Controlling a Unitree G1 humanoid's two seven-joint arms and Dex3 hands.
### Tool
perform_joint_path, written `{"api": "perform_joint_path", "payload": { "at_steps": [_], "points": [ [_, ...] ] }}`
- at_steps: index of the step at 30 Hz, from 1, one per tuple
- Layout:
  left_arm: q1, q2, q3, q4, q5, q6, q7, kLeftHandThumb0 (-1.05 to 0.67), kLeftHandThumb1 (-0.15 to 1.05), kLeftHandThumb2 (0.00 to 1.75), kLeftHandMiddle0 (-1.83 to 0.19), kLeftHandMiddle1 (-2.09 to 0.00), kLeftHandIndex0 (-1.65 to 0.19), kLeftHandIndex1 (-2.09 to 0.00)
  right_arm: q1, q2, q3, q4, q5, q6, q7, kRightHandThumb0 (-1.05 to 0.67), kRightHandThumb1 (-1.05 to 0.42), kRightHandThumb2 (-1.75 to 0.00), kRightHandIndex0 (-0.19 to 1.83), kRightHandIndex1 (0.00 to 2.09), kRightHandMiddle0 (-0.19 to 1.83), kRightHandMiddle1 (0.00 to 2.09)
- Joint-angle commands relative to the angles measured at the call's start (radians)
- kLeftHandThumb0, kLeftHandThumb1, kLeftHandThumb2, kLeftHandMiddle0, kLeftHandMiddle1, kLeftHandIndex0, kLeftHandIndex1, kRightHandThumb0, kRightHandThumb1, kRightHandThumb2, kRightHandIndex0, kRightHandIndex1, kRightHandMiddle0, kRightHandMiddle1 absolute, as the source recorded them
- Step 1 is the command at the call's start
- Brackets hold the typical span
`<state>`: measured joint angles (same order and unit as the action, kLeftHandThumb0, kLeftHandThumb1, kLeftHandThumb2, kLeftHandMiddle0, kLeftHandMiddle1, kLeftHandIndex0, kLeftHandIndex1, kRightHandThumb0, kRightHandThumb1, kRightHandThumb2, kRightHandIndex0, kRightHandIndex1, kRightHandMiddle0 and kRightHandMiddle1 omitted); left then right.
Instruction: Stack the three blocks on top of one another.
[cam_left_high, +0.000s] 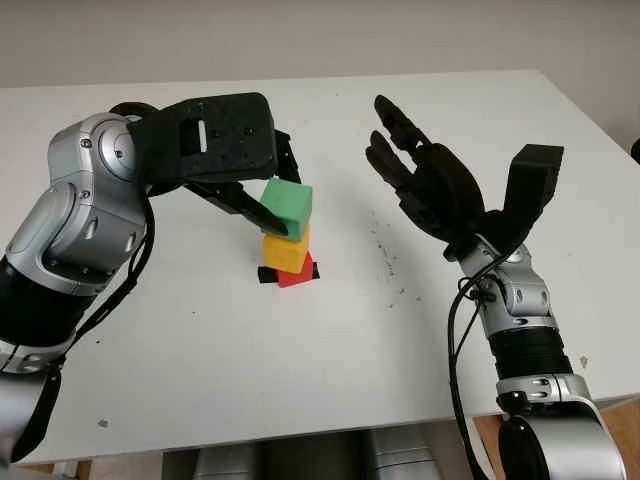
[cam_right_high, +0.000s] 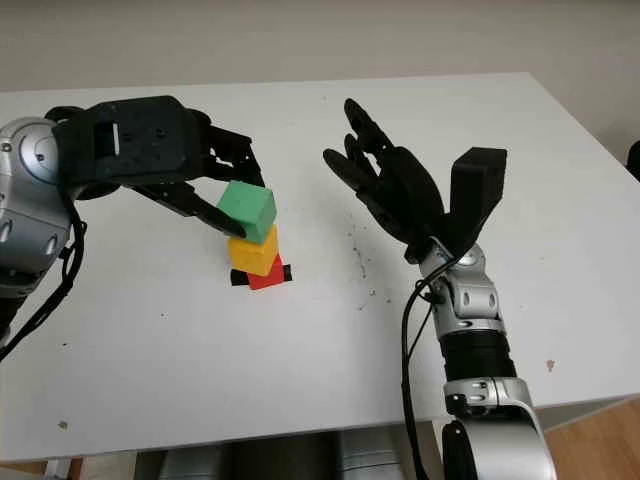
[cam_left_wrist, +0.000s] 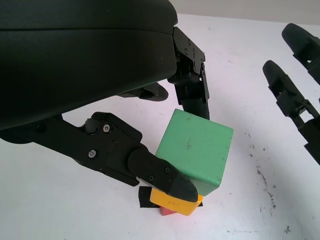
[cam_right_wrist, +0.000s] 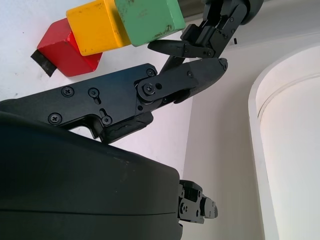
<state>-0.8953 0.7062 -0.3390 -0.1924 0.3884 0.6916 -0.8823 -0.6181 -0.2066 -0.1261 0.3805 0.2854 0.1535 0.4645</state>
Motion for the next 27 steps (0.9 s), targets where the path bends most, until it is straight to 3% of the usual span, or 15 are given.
{"api": "perform_joint_path", "payload": {
  "at_steps": [1,11,20,27],
  "points": [
    [0.004,-0.002,0.008,-0.001,0.001,0.005,0.005,-0.35,0.96,0.05,-0.36,-0.05,-0.34,-1.76,0.007,-0.004,-0.004,-0.025,0.007,0.004,0.001,-0.65,-1.02,-0.05,-0.19,0.0,-0.05,0.05],
    [0.002,-0.012,0.005,0.01,-0.006,0.005,0.01,-0.35,0.96,0.05,-0.37,-0.05,-0.37,-1.79,0.006,-0.005,-0.001,-0.024,0.001,-0.003,0.004,-0.66,-1.02,-0.05,-0.19,0.0,-0.06,0.05],
    [0.014,-0.004,0.01,0.042,-0.014,-0.108,0.015,-0.37,0.96,0.05,-0.4,-0.07,-0.38,-1.8,0.004,-0.006,0.0,-0.024,-0.002,0.0,0.0,-0.66,-1.02,-0.05,-0.19,0.0,-0.05,0.06],
    [0.013,-0.028,0.015,0.051,-0.006,-0.05,0.044,-0.42,0.95,0.05,-0.39,-0.06,-0.38,-1.68,0.004,-0.003,-0.003,-0.024,0.006,0.004,0.005,-0.66,-1.02,-0.05,-0.19,0.0,-0.04,0.06]
  ]
}}
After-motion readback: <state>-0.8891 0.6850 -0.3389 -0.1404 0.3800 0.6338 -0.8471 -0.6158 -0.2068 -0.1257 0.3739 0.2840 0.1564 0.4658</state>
